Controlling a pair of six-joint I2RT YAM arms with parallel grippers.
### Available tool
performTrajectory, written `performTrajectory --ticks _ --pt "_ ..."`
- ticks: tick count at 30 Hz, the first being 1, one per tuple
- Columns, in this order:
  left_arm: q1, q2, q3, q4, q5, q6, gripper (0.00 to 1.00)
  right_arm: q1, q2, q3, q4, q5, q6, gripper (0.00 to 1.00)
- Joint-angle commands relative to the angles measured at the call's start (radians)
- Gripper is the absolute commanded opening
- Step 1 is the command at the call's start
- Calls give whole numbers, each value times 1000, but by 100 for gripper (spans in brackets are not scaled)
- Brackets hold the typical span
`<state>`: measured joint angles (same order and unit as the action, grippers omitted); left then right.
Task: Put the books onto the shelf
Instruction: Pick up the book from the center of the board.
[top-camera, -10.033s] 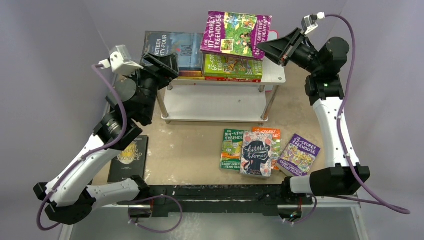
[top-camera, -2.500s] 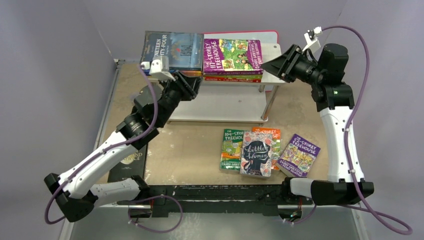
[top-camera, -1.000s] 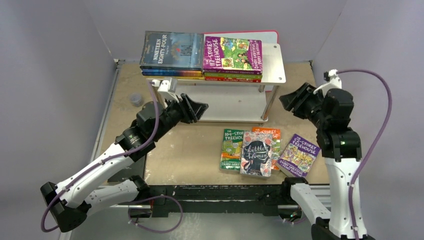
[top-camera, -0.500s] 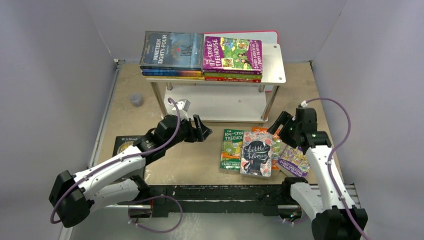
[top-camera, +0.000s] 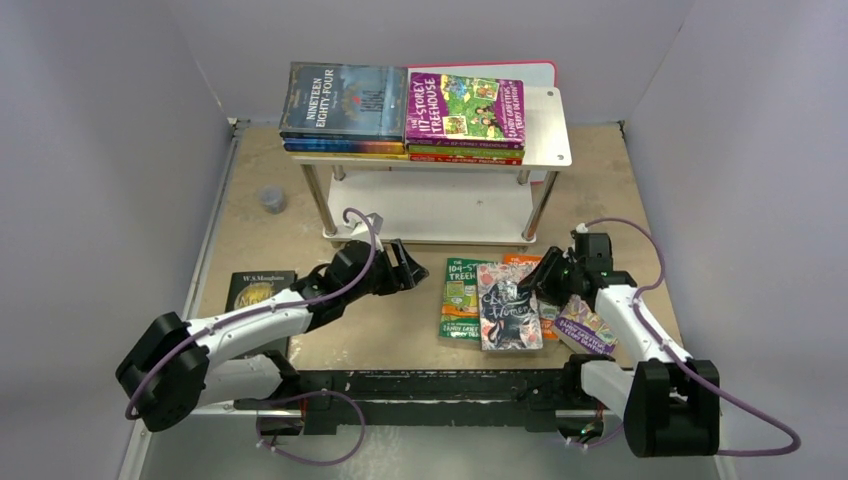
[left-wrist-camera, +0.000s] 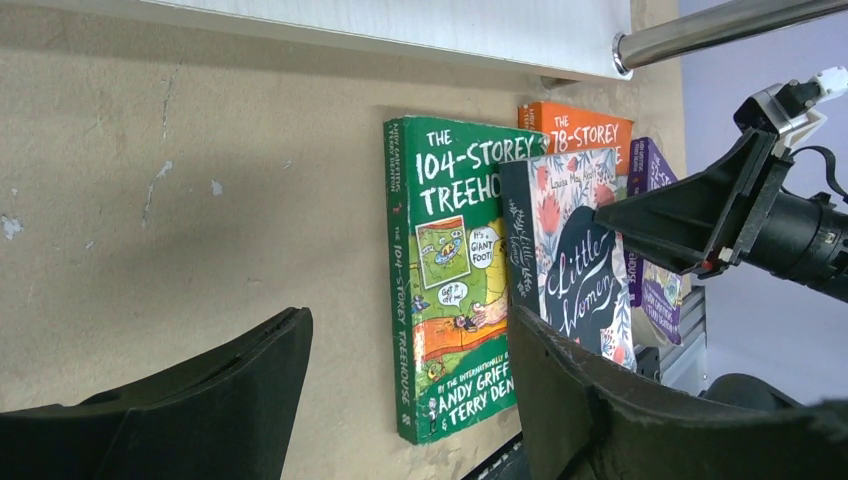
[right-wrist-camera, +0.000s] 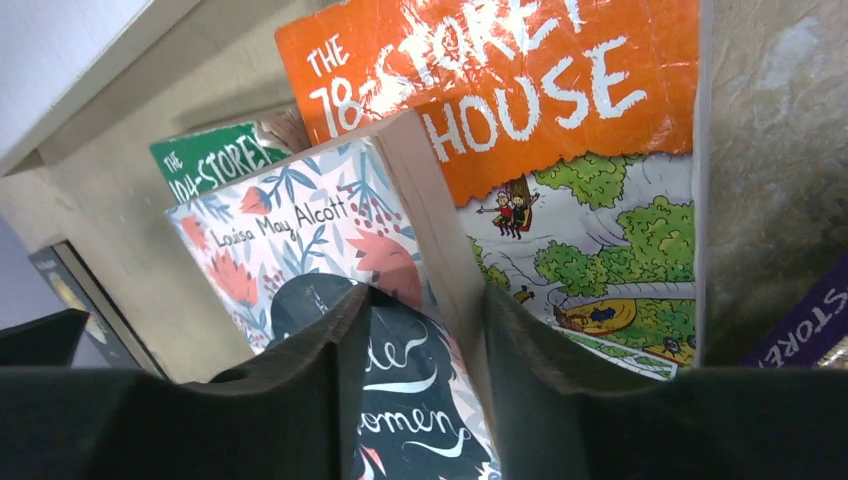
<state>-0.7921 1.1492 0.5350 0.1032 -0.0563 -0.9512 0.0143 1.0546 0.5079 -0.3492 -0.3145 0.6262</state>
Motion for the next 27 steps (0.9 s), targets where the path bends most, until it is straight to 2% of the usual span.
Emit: performTrajectory --ticks 1,7,14,19,27 --pt "2 28 -13 121 12 -58 70 6 -3 -28 91 -60 -15 37" --pt "2 73 -35 179 42 -92 70 6 -72 -42 153 -179 7 1" --pt "-2 126 -66 301 107 -153 70 6 -113 -59 290 -356 132 0" --pt "-31 176 -78 373 113 -182 70 7 -134 -96 487 -475 245 0" --pt "-55 258 -69 493 167 -188 70 37 -149 -143 679 -595 303 0"
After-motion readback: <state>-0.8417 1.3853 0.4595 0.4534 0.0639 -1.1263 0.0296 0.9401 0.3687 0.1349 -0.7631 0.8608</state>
